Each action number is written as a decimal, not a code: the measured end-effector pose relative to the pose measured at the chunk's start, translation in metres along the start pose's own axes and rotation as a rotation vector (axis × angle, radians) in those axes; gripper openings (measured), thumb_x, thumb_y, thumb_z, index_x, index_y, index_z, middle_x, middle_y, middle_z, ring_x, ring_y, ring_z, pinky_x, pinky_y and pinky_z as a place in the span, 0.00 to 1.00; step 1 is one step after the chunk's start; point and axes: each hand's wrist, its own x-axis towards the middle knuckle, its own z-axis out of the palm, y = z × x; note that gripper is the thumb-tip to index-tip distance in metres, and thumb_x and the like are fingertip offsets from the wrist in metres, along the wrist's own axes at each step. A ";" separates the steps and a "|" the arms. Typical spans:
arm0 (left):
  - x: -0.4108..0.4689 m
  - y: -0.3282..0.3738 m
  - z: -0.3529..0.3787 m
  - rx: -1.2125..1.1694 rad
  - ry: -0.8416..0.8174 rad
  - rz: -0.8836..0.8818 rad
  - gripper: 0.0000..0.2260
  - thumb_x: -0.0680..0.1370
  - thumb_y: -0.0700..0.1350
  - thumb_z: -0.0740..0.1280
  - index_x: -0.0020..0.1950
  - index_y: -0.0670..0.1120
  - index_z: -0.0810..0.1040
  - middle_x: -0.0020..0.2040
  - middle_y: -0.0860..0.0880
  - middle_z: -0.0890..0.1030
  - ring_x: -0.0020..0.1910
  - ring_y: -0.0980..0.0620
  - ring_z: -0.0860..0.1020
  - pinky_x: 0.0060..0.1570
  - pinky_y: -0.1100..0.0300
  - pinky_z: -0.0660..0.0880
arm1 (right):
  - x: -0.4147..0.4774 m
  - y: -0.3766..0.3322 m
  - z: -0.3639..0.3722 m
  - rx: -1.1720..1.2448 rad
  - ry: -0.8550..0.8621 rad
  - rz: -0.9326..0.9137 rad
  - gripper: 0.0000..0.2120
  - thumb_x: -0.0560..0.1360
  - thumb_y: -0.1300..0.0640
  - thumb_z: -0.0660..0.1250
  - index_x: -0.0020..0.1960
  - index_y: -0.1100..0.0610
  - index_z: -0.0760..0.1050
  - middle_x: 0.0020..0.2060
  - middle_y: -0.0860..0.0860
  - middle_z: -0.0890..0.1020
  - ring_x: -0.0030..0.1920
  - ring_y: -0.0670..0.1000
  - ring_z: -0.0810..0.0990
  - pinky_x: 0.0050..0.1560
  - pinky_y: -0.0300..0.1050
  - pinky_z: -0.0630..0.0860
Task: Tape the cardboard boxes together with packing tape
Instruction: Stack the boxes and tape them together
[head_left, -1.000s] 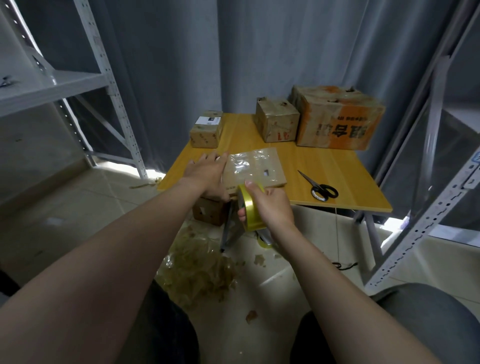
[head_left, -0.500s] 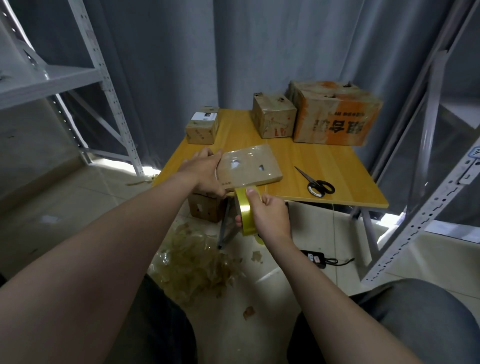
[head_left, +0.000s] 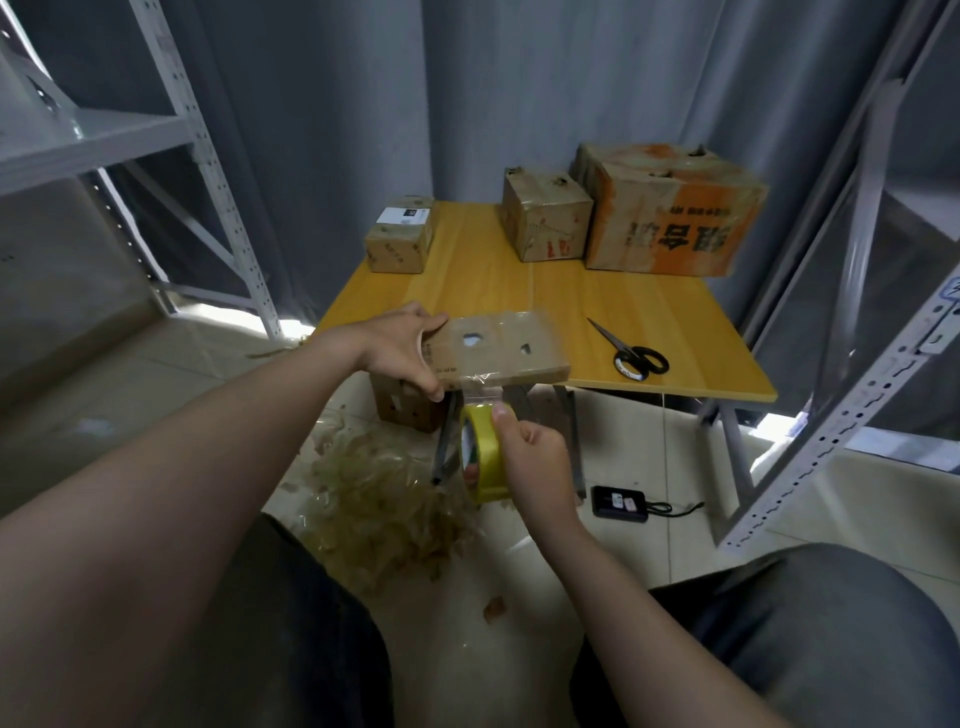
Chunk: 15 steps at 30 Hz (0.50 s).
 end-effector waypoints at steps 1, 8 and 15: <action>0.000 0.000 -0.002 0.004 -0.010 0.005 0.58 0.64 0.60 0.83 0.86 0.52 0.52 0.73 0.56 0.62 0.73 0.52 0.64 0.70 0.56 0.67 | -0.002 0.002 0.003 -0.015 0.003 -0.006 0.25 0.83 0.46 0.65 0.31 0.56 0.72 0.20 0.45 0.75 0.21 0.40 0.75 0.22 0.34 0.67; 0.000 0.001 -0.006 0.006 -0.031 0.029 0.58 0.65 0.60 0.83 0.86 0.51 0.51 0.73 0.54 0.63 0.73 0.50 0.65 0.72 0.52 0.67 | -0.008 -0.001 0.015 -0.051 0.014 0.000 0.29 0.82 0.40 0.63 0.44 0.67 0.77 0.37 0.64 0.84 0.37 0.61 0.87 0.39 0.60 0.83; 0.000 0.000 -0.004 -0.017 -0.018 0.039 0.58 0.65 0.59 0.83 0.86 0.51 0.51 0.74 0.53 0.63 0.75 0.49 0.63 0.74 0.50 0.65 | -0.010 -0.004 0.015 -0.122 0.029 0.008 0.27 0.83 0.39 0.60 0.41 0.61 0.78 0.32 0.56 0.85 0.33 0.52 0.86 0.40 0.61 0.84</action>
